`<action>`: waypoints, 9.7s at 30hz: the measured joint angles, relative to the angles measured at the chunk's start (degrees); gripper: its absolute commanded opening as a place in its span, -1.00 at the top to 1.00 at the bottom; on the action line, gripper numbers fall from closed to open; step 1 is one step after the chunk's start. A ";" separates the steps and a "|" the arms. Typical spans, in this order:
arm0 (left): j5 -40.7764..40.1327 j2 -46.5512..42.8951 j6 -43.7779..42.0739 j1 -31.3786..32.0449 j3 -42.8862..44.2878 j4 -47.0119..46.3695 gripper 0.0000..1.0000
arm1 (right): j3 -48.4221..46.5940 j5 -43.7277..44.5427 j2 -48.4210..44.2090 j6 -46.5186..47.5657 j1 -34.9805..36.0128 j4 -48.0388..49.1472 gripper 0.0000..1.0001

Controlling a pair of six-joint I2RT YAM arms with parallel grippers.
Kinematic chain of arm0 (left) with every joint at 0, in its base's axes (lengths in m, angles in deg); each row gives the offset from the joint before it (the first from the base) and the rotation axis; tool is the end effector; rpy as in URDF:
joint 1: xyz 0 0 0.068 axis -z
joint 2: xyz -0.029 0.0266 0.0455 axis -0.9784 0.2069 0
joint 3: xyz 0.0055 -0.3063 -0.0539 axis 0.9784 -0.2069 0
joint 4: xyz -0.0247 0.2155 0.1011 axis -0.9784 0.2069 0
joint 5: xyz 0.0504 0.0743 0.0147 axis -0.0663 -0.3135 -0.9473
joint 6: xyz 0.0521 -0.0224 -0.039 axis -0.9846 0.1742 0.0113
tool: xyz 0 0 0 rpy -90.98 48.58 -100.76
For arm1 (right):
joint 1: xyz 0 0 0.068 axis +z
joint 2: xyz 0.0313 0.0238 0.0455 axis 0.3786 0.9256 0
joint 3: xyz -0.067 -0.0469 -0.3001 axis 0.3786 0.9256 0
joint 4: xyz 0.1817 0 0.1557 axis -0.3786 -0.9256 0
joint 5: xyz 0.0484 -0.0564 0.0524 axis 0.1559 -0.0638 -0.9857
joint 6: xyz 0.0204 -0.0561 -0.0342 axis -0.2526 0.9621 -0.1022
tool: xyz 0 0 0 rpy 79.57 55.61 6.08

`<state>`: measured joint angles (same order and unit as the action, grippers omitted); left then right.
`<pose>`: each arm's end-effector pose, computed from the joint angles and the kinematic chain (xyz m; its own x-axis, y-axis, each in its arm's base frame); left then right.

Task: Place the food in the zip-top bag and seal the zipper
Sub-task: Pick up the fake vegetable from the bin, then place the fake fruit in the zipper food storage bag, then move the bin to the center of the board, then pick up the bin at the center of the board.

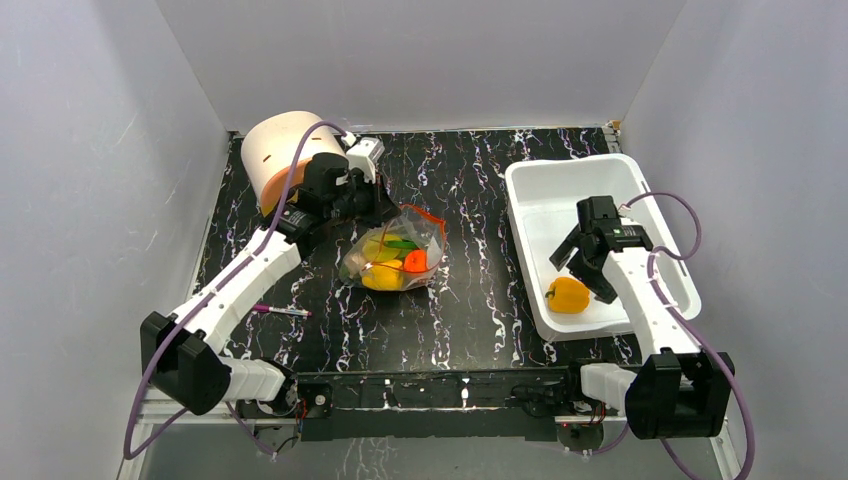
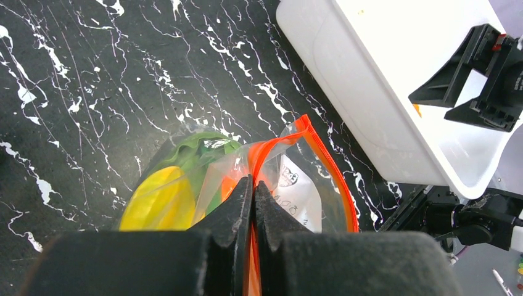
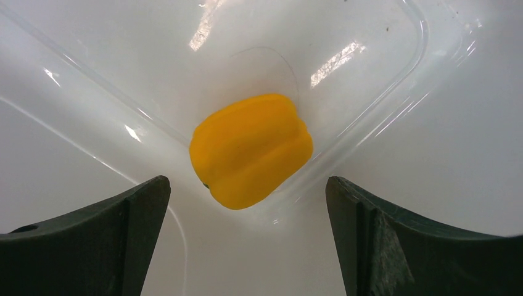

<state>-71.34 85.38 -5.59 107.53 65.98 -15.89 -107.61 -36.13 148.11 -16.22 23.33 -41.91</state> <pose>0.2427 -0.1555 0.3857 -0.5213 -0.0299 -0.8528 0.5740 0.7273 -0.3764 0.1662 -0.0126 0.2792 -0.6599 0.6345 -0.4024 0.6930 0.7209 0.0002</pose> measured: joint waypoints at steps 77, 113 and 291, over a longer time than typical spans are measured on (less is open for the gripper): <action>-6.25 4.31 2.16 0.00 6.97 3.30 1.00 | -4.59 -3.67 -10.23 12.66 -0.46 10.10 -0.06; 5.68 -0.59 15.21 0.04 -3.61 -12.52 1.00 | -1.77 -34.86 -19.32 0.02 0.70 27.41 -0.06; -13.29 -31.80 12.94 0.26 -12.26 8.59 1.00 | 5.90 8.24 -20.09 -55.93 27.74 -2.40 -0.22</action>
<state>-84.63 53.58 7.35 107.80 53.72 -7.31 -101.71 -27.89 128.02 -72.15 51.06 -44.32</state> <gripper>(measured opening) 0.009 0.639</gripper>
